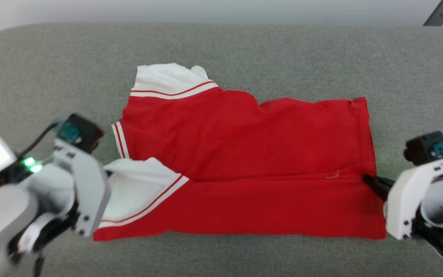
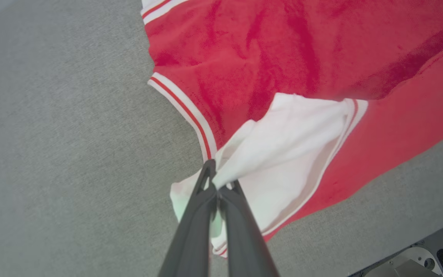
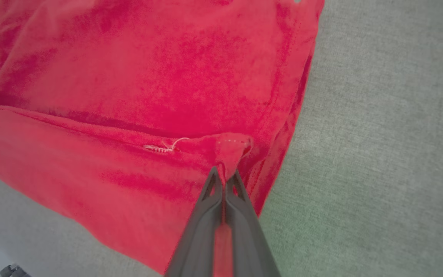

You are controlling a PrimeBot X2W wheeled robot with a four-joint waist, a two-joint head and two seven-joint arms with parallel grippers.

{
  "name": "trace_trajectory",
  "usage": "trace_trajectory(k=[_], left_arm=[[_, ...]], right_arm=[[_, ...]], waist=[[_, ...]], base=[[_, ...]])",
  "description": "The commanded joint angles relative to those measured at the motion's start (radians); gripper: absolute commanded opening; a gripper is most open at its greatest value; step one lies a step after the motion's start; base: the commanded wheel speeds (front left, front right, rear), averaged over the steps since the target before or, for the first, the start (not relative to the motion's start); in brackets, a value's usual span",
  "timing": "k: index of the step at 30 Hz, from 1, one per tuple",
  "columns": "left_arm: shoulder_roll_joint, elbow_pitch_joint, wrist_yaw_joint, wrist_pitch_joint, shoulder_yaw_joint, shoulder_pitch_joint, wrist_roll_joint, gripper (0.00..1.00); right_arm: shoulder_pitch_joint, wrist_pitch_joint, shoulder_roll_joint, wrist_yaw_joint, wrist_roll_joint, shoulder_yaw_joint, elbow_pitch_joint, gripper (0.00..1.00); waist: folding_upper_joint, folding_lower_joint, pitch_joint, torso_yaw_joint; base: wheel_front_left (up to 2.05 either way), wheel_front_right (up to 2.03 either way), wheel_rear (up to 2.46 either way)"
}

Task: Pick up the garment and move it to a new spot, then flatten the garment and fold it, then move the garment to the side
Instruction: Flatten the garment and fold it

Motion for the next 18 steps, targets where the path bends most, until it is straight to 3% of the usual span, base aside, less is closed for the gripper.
trace_trajectory(k=[1,9,16,17,18], left_arm=[[-0.042,0.057,-0.036,0.007,-0.01,-0.027,0.01,0.0],[-0.223,0.402,-0.181,0.03,-0.058,-0.098,0.004,0.0],[-0.328,0.61,-0.243,0.045,-0.074,-0.107,-0.033,0.0],[-0.339,0.633,-0.245,0.05,-0.074,-0.107,-0.041,0.02],[-0.345,0.652,-0.251,0.056,-0.077,-0.108,-0.043,0.13]], right_arm=[[-0.032,-0.019,0.004,-0.002,0.001,0.018,0.039,0.0],[-0.156,-0.063,0.019,-0.002,0.004,0.125,0.253,0.0],[-0.213,-0.097,0.034,-0.002,0.027,0.2,0.37,0.0],[-0.22,-0.103,0.035,-0.002,0.031,0.207,0.382,0.0],[-0.225,-0.109,0.037,-0.002,0.033,0.212,0.393,0.0]], waist=[[0.0,0.0,0.005,-0.001],[0.0,0.0,0.028,-0.012],[0.0,0.0,0.034,-0.013],[0.0,0.0,0.033,-0.013],[0.0,0.0,0.03,-0.013]], base=[[0.0,0.0,0.0],[0.0,0.0,0.0],[0.0,0.0,0.0],[0.0,0.0,0.0],[0.0,0.0,0.0]])
